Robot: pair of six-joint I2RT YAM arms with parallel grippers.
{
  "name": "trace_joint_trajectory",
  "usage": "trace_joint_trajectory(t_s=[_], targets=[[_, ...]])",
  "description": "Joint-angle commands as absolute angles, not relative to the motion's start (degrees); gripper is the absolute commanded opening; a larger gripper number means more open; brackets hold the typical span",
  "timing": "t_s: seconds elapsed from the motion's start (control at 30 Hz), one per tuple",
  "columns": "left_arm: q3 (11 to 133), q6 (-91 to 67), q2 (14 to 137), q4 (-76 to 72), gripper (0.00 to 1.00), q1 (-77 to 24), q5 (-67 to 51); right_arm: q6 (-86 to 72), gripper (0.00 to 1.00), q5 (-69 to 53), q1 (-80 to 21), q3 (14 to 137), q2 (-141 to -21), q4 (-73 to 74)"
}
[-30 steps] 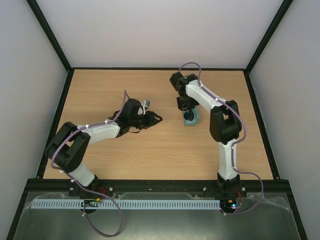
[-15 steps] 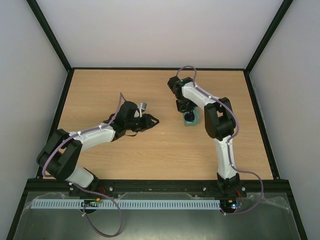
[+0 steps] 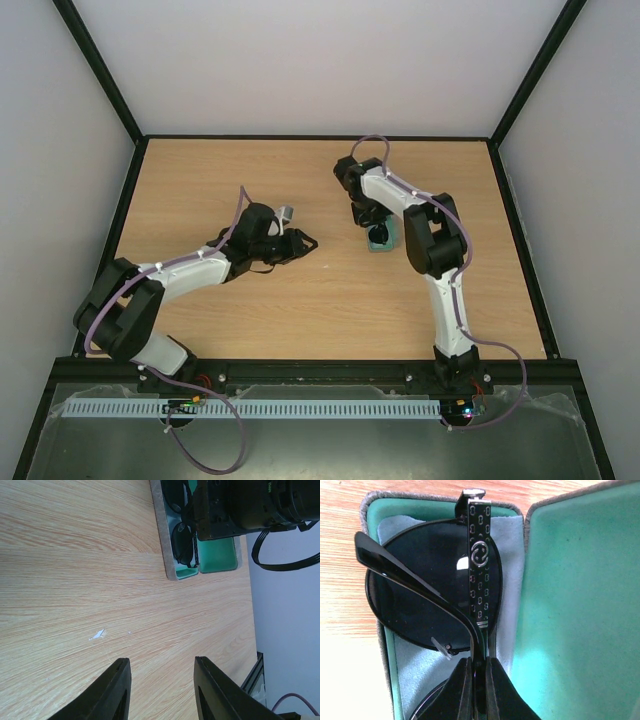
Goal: Organize the sunglasses
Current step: Place the sunglasses in the sunglasses case.
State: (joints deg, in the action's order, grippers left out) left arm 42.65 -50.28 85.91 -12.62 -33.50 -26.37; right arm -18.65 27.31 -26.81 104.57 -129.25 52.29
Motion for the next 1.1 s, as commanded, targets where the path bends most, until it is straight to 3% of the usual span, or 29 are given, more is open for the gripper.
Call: trace_joint_trajectory(t_s=[0.0,1.07], targets=[[42.67,-49.31,85.21,-12.04,0.37,-33.40,-26.05,-19.22,0.01,28.78,-26.72,104.75,-130.80,53.19],[43.53,-48.43,85.87,-11.38,0.36,-33.31,-26.15,-23.64,0.01,31.83,-26.46,99.76,-127.27,51.89]])
